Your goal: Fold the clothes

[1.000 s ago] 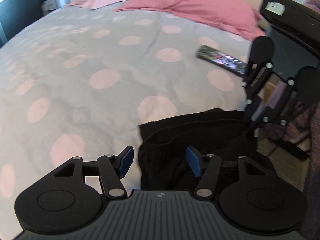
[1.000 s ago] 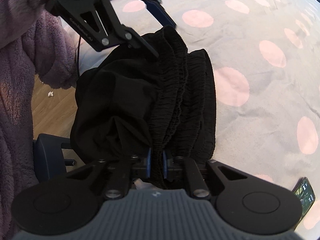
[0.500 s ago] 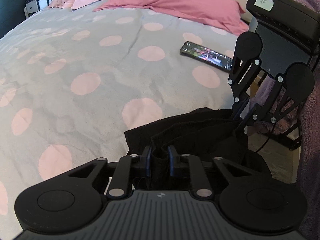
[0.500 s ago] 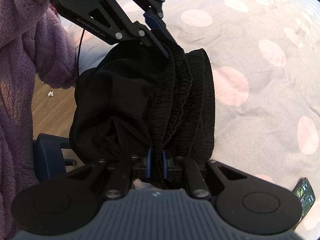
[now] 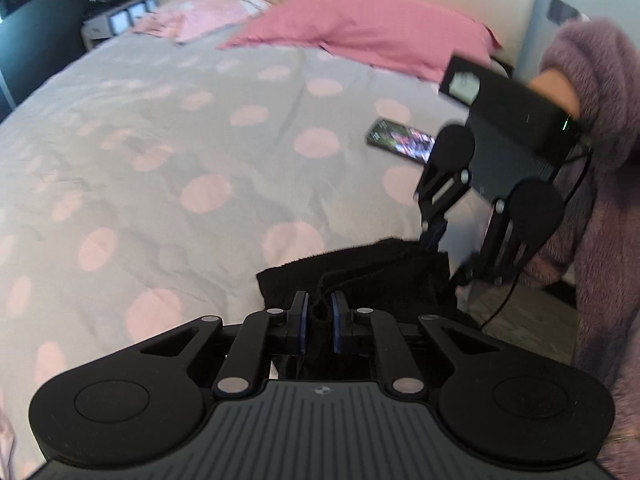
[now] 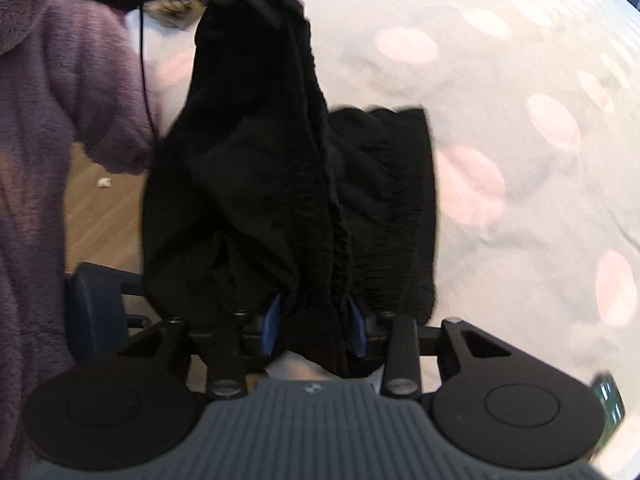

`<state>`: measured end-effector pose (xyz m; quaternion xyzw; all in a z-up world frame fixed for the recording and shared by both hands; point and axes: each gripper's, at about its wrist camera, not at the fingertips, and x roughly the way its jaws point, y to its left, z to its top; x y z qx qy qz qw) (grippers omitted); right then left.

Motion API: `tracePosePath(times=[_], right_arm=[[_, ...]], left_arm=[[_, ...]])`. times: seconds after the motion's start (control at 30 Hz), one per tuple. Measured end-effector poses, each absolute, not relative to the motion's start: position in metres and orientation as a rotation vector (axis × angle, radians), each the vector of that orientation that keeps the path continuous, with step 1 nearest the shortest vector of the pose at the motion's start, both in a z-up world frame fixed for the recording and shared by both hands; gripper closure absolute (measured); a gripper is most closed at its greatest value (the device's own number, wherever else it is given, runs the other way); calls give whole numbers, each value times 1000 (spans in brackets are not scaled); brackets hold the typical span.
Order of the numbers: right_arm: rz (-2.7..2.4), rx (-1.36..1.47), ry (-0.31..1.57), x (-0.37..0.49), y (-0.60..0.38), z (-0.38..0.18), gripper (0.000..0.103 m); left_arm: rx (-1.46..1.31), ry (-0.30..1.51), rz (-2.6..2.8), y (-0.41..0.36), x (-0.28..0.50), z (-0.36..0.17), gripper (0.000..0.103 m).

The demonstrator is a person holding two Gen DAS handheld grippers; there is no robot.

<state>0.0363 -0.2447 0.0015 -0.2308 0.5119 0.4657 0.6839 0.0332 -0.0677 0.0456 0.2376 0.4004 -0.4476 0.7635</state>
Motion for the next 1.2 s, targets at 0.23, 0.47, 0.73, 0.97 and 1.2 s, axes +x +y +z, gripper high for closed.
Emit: tracePosePath(times=[0.23, 0.47, 0.73, 0.97, 1.2], right_arm=[[1126, -528, 1068, 38, -231, 22, 60], [1220, -586, 1016, 43, -201, 36, 57], [1247, -683, 917, 53, -171, 61, 47], [1199, -873, 935, 67, -156, 49, 39], [1130, -979, 1009, 101, -170, 27, 38]], left_arm=[[531, 815, -895, -45, 6, 86, 94], [528, 770, -787, -9, -19, 119, 94], [478, 783, -630, 48, -30, 131, 95], [468, 874, -487, 89, -22, 107, 95], [449, 959, -408, 124, -11, 77, 95]])
